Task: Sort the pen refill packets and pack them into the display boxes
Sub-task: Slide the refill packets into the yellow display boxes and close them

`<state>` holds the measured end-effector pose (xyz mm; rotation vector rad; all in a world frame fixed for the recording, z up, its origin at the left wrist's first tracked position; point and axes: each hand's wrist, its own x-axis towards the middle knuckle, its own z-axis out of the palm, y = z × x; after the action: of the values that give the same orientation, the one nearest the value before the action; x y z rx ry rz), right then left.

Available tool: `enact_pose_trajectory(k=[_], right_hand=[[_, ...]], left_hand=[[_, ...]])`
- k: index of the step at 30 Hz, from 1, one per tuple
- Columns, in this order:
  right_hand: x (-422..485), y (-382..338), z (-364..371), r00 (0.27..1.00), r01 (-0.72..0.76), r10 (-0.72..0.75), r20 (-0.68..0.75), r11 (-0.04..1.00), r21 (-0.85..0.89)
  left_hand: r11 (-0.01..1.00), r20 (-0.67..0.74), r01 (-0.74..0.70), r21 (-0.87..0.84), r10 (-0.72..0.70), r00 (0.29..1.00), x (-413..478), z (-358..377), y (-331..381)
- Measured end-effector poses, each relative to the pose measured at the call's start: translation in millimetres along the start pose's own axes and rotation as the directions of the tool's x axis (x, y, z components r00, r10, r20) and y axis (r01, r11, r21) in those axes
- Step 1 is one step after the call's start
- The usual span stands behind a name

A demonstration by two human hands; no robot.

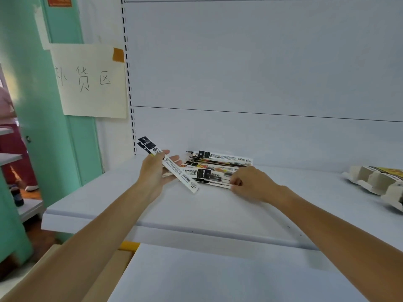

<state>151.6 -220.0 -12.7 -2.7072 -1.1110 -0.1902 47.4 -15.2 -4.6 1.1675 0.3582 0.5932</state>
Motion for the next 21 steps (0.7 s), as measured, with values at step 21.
enact_pose_trajectory(k=[21], right_hand=[[8,-42,-10,0.856,0.369,-0.200,-0.477,0.883,0.290]], left_hand=[[0.975,0.224,0.140,0.171,-0.177,0.958,-15,17,-19]])
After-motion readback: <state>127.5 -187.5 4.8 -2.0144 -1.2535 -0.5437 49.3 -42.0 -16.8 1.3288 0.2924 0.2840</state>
